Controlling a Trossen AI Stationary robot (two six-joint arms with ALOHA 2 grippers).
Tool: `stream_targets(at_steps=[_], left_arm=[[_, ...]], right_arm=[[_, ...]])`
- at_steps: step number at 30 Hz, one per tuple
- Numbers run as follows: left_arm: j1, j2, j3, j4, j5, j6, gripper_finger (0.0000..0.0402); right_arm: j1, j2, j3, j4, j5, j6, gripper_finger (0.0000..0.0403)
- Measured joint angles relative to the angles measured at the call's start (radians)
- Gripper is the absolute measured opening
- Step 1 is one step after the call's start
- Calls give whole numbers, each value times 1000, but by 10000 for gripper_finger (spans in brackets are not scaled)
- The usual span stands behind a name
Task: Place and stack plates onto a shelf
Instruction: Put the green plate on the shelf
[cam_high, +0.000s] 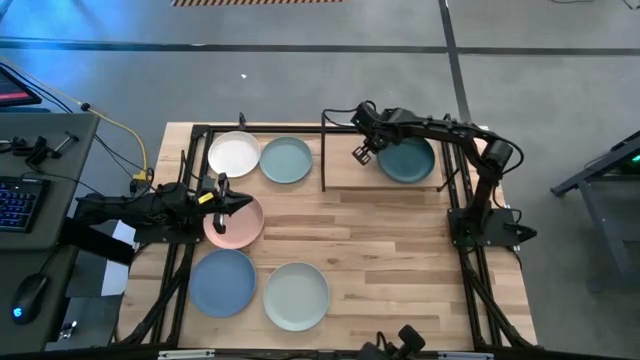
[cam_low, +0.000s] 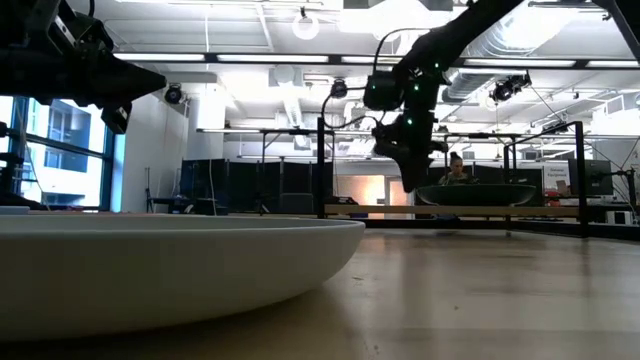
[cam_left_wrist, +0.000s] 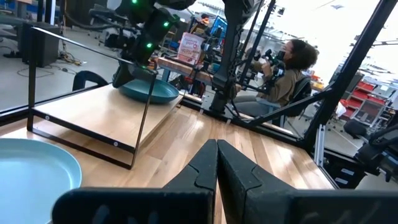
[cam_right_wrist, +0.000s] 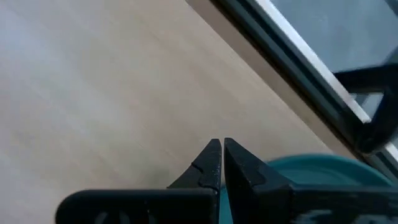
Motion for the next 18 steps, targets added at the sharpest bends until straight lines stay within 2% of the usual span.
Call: stream_targets(at_steps=[18], left_arm=[[0,0,0,0,0,0,1]], right_arm=[[5,15,0,-83,54,-37,0]])
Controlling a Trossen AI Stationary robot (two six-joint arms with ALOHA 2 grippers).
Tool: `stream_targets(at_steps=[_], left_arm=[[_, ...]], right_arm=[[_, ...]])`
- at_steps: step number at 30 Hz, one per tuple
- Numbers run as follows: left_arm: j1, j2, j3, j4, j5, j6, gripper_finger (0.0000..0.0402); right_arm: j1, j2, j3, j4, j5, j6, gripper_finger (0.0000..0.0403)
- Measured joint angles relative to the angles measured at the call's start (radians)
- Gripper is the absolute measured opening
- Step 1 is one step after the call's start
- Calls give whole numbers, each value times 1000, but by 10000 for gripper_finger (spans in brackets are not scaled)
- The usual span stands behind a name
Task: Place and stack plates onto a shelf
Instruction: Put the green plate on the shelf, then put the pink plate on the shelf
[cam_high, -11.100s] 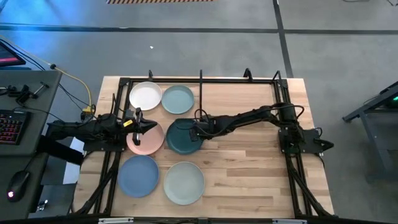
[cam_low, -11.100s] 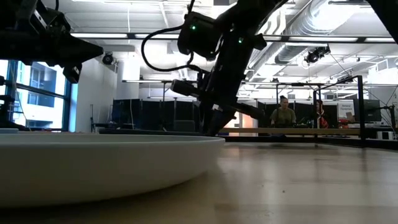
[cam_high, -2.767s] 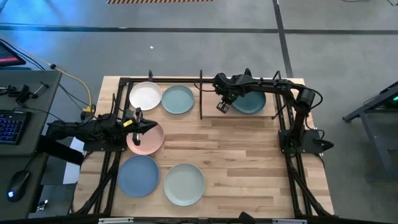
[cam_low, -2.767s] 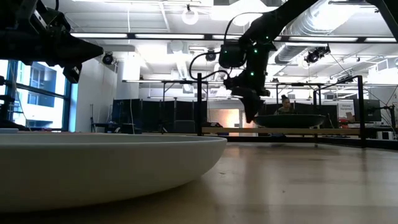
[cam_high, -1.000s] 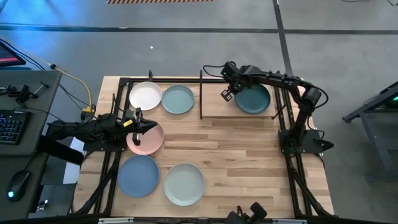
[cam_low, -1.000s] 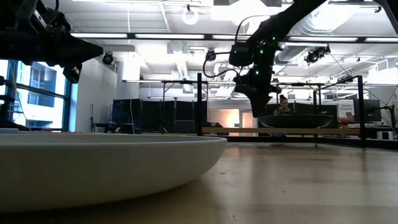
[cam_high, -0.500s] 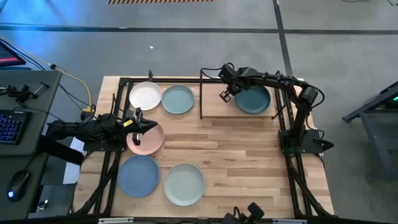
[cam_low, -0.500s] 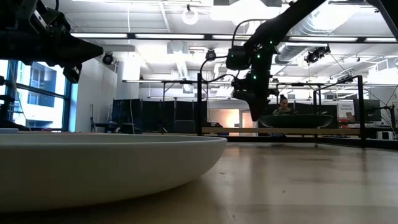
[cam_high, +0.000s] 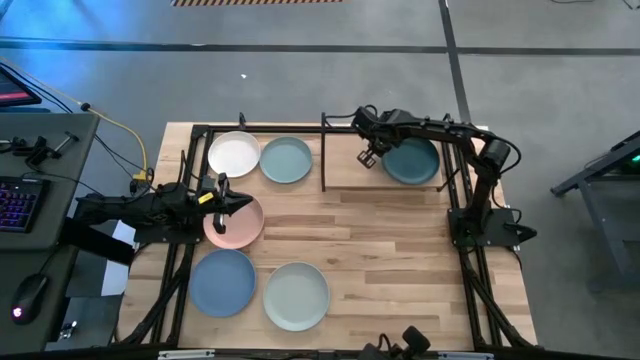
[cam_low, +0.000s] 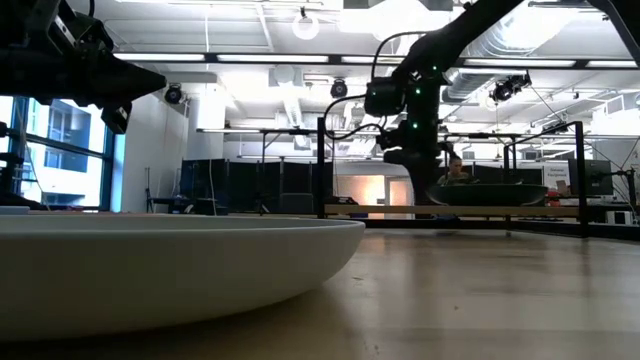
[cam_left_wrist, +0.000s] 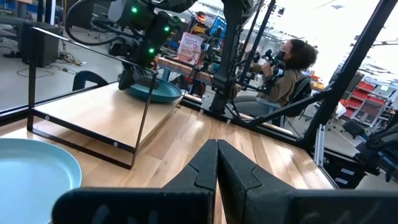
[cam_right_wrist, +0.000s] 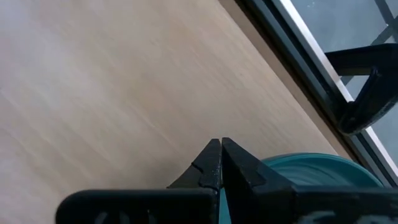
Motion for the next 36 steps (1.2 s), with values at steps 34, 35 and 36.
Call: stream_targets(at_steps=[34,35,36], left_arm=[[0,0,0,0,0,0,1],[0,0,0,0,0,0,1],[0,0,0,0,0,0,1]], right_arm=[[214,-478,-268,320,-72,141,0],[251,-532,-337,396,-96,187,0],[294,-583,-411,484,-119,239,0]])
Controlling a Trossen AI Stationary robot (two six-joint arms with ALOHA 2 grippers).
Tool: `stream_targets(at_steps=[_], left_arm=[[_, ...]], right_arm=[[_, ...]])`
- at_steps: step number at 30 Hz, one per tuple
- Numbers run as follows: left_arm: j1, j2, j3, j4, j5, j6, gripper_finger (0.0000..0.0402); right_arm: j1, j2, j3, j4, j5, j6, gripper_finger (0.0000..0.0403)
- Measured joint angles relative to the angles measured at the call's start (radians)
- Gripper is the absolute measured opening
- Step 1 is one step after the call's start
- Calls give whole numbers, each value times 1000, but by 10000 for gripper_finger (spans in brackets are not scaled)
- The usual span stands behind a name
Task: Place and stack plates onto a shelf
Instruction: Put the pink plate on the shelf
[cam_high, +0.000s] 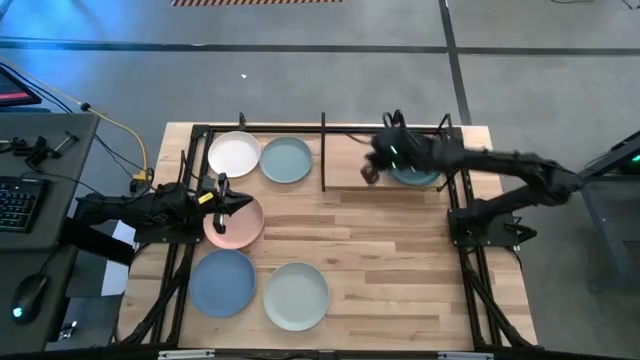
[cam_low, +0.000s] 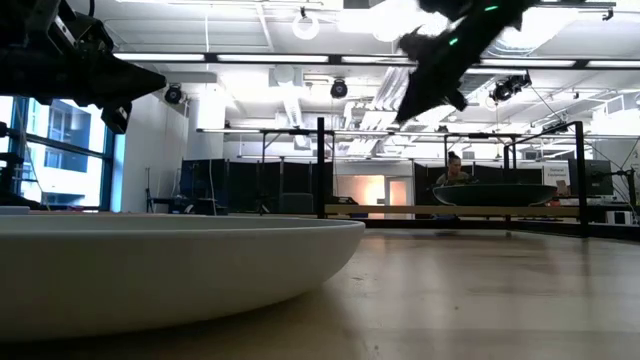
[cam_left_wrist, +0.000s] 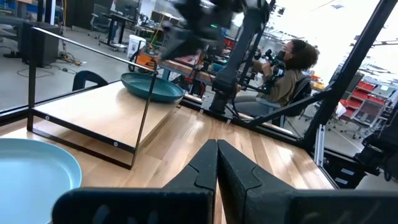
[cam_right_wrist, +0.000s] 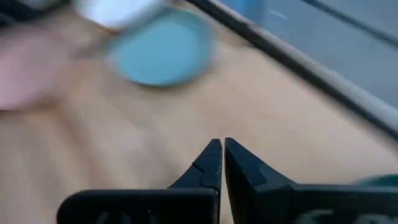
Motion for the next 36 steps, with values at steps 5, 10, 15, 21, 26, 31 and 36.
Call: stream_targets(at_steps=[5,10,15,21,26,31,36], left_arm=[[0,0,0,0,0,0,1],[0,0,0,0,0,0,1],[0,0,0,0,0,0,1],[0,0,0,0,0,0,1],[0,0,0,9,0,0,1],[0,0,0,27,0,-94,1],[0,0,0,43,-6,-164,1]], right_arm=[[218,-179,-302,520,-48,181,0],[367,-217,-428,901,6,204,0],[452,-207,-401,919,46,138,0],[469,-207,-386,919,48,51,0],[466,-207,-386,920,49,76,0],[466,-207,-386,920,49,96,0],[466,-207,-386,932,49,108,0]])
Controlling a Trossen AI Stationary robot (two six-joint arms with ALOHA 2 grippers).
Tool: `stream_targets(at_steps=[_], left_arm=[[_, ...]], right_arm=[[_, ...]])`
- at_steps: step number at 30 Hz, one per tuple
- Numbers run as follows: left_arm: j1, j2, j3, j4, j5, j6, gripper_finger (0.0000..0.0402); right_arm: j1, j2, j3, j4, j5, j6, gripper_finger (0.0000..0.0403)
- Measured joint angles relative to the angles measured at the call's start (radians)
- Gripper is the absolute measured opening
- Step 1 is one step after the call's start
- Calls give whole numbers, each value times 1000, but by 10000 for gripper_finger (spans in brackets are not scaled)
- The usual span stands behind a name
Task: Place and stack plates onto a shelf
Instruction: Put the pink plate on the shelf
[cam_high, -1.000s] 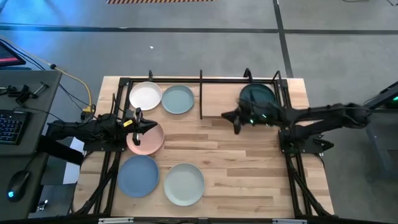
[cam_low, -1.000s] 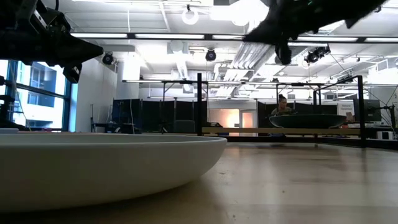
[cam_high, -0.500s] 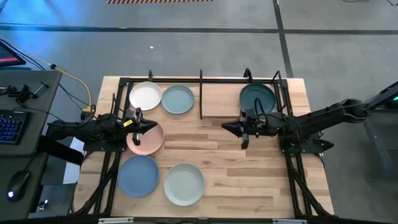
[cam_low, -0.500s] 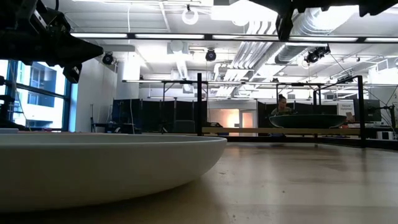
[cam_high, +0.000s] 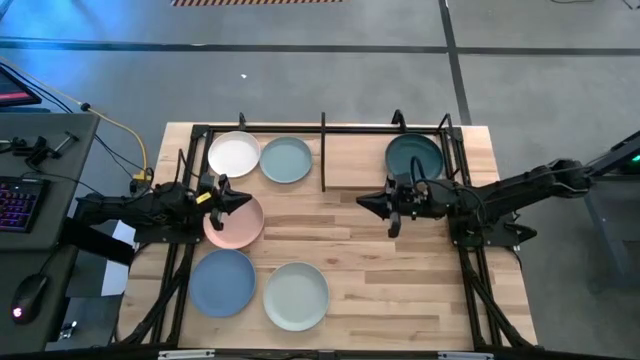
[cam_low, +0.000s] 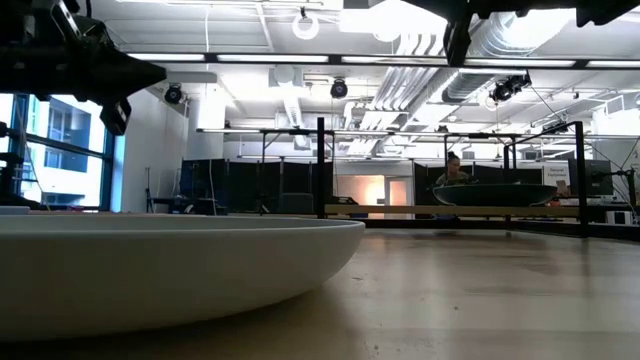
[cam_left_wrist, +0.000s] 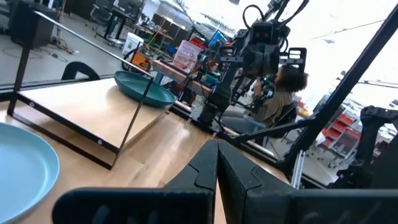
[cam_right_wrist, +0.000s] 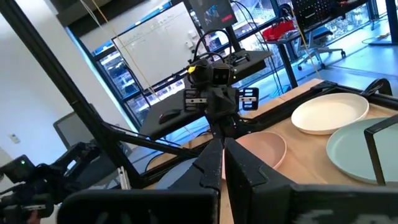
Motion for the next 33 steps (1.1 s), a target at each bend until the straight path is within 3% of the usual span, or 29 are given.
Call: stream_targets(at_steps=[5,10,13,20,27,30,33], left_arm=[[0,1,0,25,-1,-35,1],[0,49,1,357,-27,-101,1],[0,104,55,384,-17,-93,3],[0,322,382,6,40,-84,68],[0,595,731,-569,39,-51,150],[0,697,777,-799,38,-137,171],[-1,779,758,-915,63,-276,181]], right_arm=[[0,0,0,5,24,60,0],[0,0,0,6,129,64,0],[0,0,0,6,164,64,0],[0,1,0,18,167,56,0],[0,1,0,19,101,5,0],[0,1,0,19,51,-47,0],[0,1,0,19,11,-82,0]])
